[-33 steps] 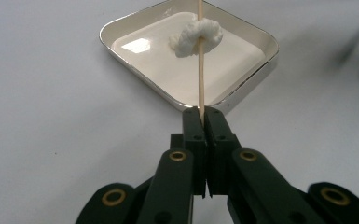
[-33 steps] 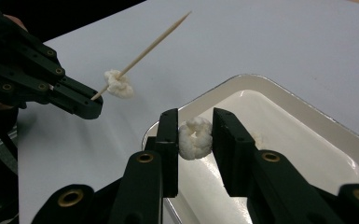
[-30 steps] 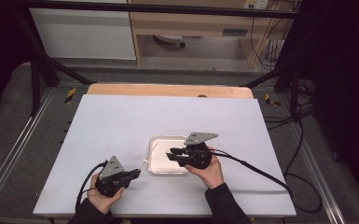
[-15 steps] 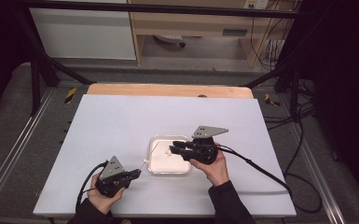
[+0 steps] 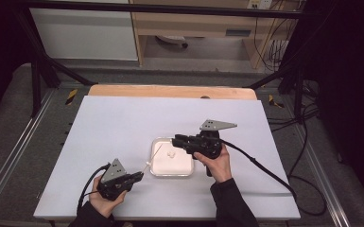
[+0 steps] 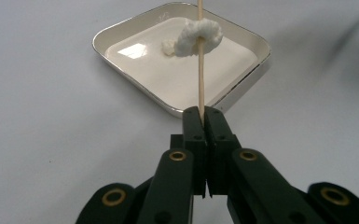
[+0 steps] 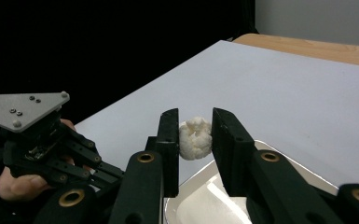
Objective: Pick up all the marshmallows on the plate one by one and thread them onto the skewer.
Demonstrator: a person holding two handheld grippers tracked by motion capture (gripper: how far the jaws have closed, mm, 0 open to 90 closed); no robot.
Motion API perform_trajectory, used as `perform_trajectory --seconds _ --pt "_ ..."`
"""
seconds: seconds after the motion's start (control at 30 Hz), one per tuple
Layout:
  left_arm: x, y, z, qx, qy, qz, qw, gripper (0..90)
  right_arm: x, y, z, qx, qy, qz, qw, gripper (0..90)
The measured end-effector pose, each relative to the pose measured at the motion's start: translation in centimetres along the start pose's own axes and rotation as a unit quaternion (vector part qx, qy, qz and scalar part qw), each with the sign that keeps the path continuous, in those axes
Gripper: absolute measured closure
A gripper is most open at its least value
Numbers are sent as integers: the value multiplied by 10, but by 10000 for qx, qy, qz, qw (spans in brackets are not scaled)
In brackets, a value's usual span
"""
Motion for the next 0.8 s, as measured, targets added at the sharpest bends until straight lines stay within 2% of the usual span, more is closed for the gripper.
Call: perform_trajectory --seconds 0.43,0.8 --pt "1 0 0 15 10 -24 10000 885 6 8 -6 230 141 -314 9991 732" --pt "2 1 0 19 7 -62 10000 886 5 4 -21 168 385 -483 9980 731"
Point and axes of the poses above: each handheld gripper's, and its own axes: z roughly backward along the jaws, y roughly out of its top, x roughly to its right, the point moved 8 cm from there along -z, roughly forward along the jaws, and after that the axes turned 14 degrees about -x, right-handed, at the moved point
